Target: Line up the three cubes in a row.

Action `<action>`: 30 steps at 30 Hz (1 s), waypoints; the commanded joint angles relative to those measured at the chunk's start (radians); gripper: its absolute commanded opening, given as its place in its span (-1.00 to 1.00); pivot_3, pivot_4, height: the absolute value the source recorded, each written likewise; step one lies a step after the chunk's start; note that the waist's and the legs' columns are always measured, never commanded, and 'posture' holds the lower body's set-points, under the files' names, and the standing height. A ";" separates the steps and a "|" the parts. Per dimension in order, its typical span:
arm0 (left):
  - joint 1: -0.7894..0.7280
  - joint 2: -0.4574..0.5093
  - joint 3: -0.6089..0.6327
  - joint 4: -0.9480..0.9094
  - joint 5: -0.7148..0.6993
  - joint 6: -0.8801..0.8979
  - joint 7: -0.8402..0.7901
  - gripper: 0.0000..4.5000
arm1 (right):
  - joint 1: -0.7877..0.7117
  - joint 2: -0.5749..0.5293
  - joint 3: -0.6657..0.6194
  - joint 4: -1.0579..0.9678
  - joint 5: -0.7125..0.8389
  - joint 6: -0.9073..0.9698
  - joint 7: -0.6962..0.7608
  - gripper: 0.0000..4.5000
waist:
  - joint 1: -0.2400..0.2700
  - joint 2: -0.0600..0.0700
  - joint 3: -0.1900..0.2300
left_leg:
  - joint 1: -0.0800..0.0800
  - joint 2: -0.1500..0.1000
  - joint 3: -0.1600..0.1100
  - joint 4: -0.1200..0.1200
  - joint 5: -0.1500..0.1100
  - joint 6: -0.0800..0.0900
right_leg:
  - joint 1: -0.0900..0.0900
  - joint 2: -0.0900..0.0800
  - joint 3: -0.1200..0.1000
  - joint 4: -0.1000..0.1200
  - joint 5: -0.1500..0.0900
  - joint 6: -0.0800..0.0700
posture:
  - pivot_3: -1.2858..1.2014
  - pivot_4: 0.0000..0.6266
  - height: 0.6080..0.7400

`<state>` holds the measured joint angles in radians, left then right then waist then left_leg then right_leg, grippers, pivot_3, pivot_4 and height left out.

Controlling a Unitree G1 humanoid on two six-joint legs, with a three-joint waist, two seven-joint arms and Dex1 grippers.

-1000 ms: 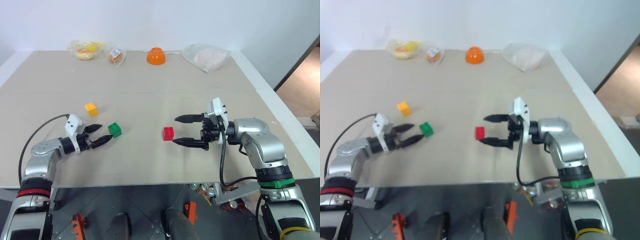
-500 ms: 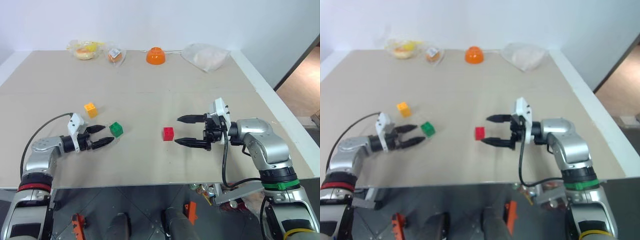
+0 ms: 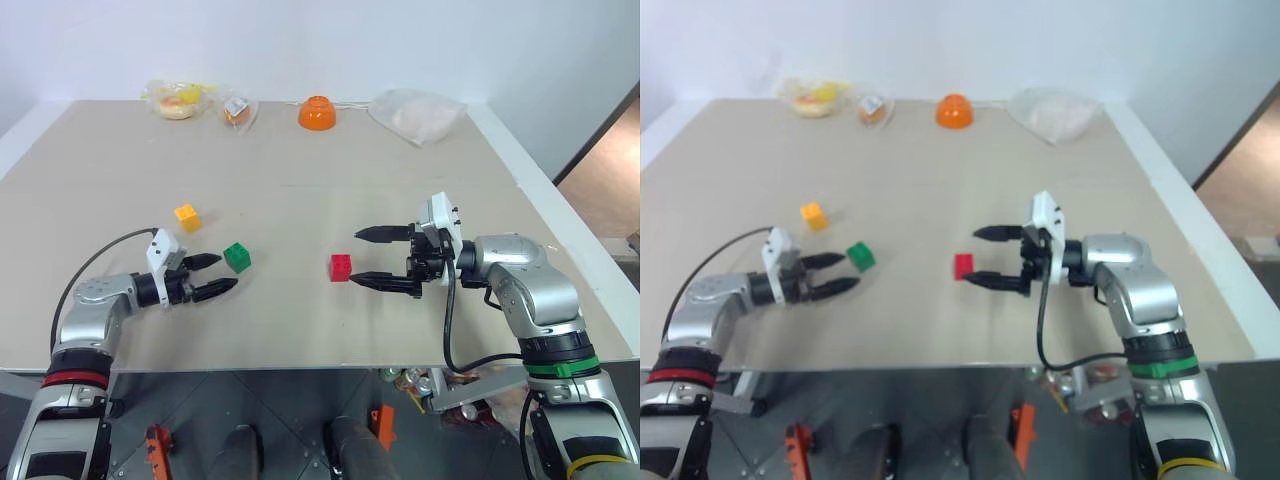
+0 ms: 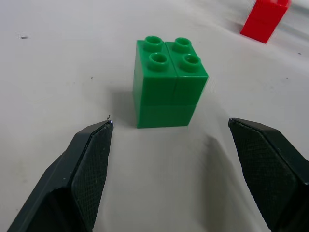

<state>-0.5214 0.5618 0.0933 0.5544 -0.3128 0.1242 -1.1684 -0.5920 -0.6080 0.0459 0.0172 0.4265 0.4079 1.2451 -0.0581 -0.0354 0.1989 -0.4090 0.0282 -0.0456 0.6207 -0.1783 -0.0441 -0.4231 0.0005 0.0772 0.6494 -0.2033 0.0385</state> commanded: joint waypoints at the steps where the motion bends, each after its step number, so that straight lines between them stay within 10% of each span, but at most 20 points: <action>1: -0.042 -0.022 -0.004 0.041 0.018 -0.026 0.038 0.77 | -0.011 -0.003 -0.007 -0.031 0.018 -0.006 0.002 0.94 | 0.006 0.000 0.000 | 0.000 0.000 0.000 0.001 0.000 0.000 | 0.000 0.000 0.000 0.000 0.000 0.000 | 0.03 -0.52 1.00; 12: -0.107 -0.095 -0.024 0.097 0.038 -0.051 0.060 0.77 | -0.004 0.005 -0.004 -0.042 0.019 -0.006 -0.008 0.94 | 0.018 0.000 0.000 | -0.001 -0.001 0.001 0.004 0.001 0.001 | 0.003 -0.002 0.000 0.000 0.000 0.000 | 0.03 -0.52 1.00; 20: -0.122 -0.102 -0.025 0.126 0.050 -0.083 0.046 -0.36 | -0.003 0.008 -0.006 -0.032 0.013 -0.015 -0.013 0.97 | 0.016 0.000 0.000 | -0.003 -0.001 0.001 0.003 0.001 0.000 | 0.002 -0.002 0.000 0.000 0.000 0.001 | 0.03 -0.52 1.00; 30: -0.196 -0.084 -0.077 0.180 0.105 -0.178 -0.053 -0.41 | -0.009 0.001 -0.011 -0.035 0.016 -0.010 -0.016 0.97 | 0.016 0.000 0.000 | -0.003 -0.001 0.000 0.003 0.001 0.000 | 0.001 -0.002 -0.001 0.000 0.000 0.001 | 0.03 -0.52 1.00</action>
<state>-0.6832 0.4680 0.0319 0.7323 -0.2218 -0.0113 -1.1867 -0.5894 -0.6012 0.0459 0.0134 0.4272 0.4021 1.2333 -0.0420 -0.0354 0.1989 -0.4133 0.0272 -0.0454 0.6237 -0.1773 -0.0437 -0.4228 -0.0012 0.0765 0.6489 -0.2030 0.0399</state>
